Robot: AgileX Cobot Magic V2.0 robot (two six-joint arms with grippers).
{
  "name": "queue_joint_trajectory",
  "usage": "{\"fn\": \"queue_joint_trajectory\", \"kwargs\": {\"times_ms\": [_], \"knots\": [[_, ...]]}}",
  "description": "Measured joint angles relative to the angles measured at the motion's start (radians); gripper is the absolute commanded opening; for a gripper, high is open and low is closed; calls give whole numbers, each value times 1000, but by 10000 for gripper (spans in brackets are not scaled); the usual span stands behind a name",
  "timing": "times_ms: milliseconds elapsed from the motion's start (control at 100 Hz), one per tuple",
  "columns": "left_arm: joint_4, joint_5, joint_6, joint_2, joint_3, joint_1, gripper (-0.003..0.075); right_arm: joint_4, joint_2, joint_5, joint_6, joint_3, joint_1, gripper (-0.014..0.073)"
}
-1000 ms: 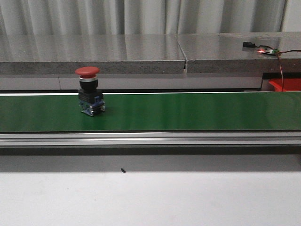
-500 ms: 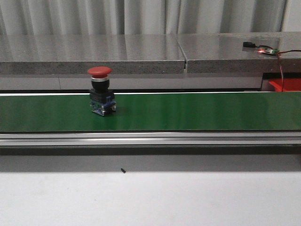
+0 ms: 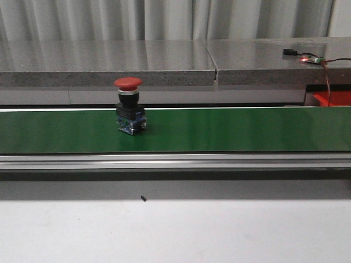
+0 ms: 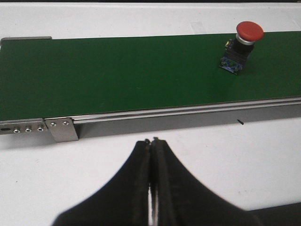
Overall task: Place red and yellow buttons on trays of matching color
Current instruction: 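Carry the yellow button into the yellow tray and release it, then move the right gripper back to the red button and grasp it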
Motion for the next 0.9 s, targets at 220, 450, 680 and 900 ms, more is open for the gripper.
{"fn": "queue_joint_trajectory", "kwargs": {"times_ms": [220, 450, 680, 900], "knots": [[0, 0, 0, 0, 0, 0, -18, 0, -90, -2, 0, 0, 0, 520], [0, 0, 0, 0, 0, 0, -19, 0, -206, 35, 0, 0, 43, 520], [0, 0, 0, 0, 0, 0, -19, 0, -270, 67, -6, 0, 195, 519], [0, 0, 0, 0, 0, 0, -19, 0, -265, 141, -50, -44, 377, 519]]}}
